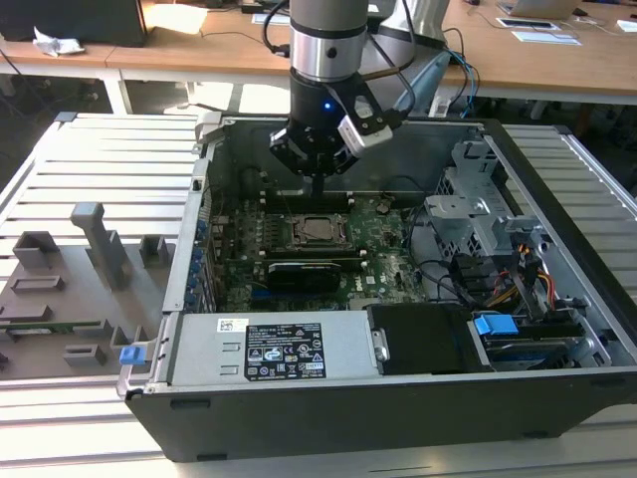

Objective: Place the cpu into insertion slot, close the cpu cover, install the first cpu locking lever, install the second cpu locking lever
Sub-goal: 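Install the first cpu locking lever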

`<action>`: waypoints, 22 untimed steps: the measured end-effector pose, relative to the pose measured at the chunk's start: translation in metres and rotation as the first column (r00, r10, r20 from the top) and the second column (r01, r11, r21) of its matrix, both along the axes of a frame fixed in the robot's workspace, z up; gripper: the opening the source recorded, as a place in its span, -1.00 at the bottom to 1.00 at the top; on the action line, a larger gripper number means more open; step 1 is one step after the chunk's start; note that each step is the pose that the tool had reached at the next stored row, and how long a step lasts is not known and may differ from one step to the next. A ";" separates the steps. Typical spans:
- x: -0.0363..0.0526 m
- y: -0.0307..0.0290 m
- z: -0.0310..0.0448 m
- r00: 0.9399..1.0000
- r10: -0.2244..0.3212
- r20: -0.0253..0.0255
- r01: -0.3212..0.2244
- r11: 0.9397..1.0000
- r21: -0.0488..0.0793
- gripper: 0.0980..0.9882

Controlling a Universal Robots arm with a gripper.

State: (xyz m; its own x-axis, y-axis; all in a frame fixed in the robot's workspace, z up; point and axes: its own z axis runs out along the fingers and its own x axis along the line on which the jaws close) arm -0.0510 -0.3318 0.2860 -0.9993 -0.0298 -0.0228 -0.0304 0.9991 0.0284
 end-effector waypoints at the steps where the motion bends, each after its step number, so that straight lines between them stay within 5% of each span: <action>1: -0.0018 0.0000 0.0000 1.000 0.000 0.000 0.000 1.000 0.000 -0.98; 22: -0.0376 0.0000 -0.0001 1.000 0.000 0.000 0.000 1.000 0.000 -0.98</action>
State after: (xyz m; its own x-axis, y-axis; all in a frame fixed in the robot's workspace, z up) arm -0.0886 -0.3318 0.2859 -0.9993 -0.0298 -0.0228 -0.0304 0.9991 0.0285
